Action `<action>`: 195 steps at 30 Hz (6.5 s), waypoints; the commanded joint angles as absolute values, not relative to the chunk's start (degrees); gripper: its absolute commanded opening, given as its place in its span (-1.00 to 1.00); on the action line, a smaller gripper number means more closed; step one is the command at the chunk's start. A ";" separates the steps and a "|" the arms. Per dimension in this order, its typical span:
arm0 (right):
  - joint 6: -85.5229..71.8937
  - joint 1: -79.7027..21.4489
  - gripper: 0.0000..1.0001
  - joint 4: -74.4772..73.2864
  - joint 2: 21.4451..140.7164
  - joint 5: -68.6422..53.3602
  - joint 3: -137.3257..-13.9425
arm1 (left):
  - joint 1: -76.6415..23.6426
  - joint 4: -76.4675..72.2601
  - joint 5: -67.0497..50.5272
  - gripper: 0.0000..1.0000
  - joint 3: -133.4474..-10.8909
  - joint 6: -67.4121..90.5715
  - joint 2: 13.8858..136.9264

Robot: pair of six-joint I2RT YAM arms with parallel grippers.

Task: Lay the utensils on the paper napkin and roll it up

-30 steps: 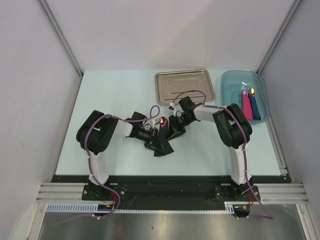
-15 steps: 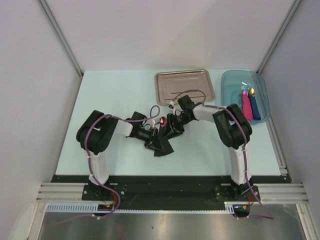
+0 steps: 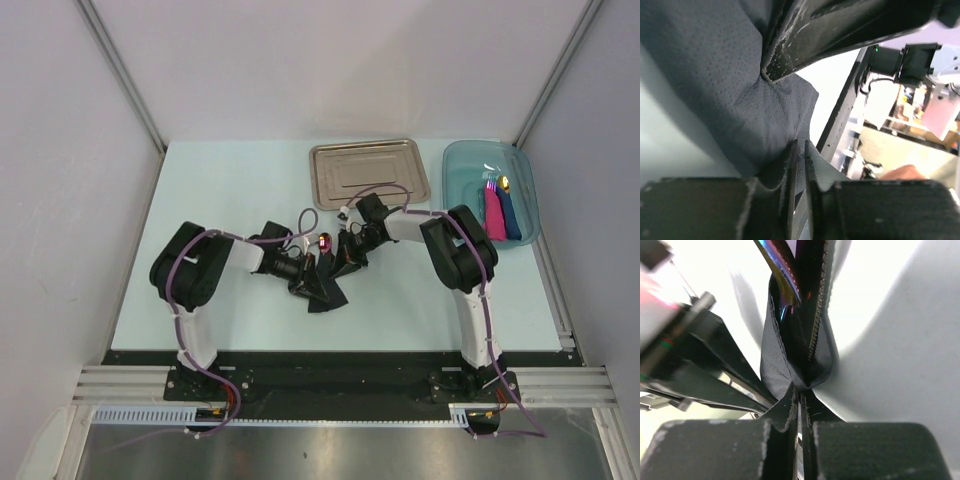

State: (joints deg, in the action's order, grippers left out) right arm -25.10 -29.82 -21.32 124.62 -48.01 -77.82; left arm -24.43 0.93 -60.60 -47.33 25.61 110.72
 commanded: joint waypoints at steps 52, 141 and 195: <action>13.08 -40.32 -1.00 -29.69 83.68 -45.80 -91.76 | -0.26 -11.51 -77.24 0.88 -43.60 14.50 50.98; 15.29 -43.15 -1.00 -31.39 70.22 -39.02 -80.95 | -22.50 -37.61 -63.81 -1.00 -48.60 41.04 52.29; 3.34 -42.36 0.22 -1.93 71.81 -26.63 -74.79 | -22.24 -37.60 -41.65 -1.00 -55.55 42.53 61.96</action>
State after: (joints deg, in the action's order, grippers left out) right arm 2.24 -41.85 -5.52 72.27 -25.91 -74.30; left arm -22.50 -28.77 -37.78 -54.83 39.13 64.82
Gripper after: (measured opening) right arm 0.611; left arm 0.044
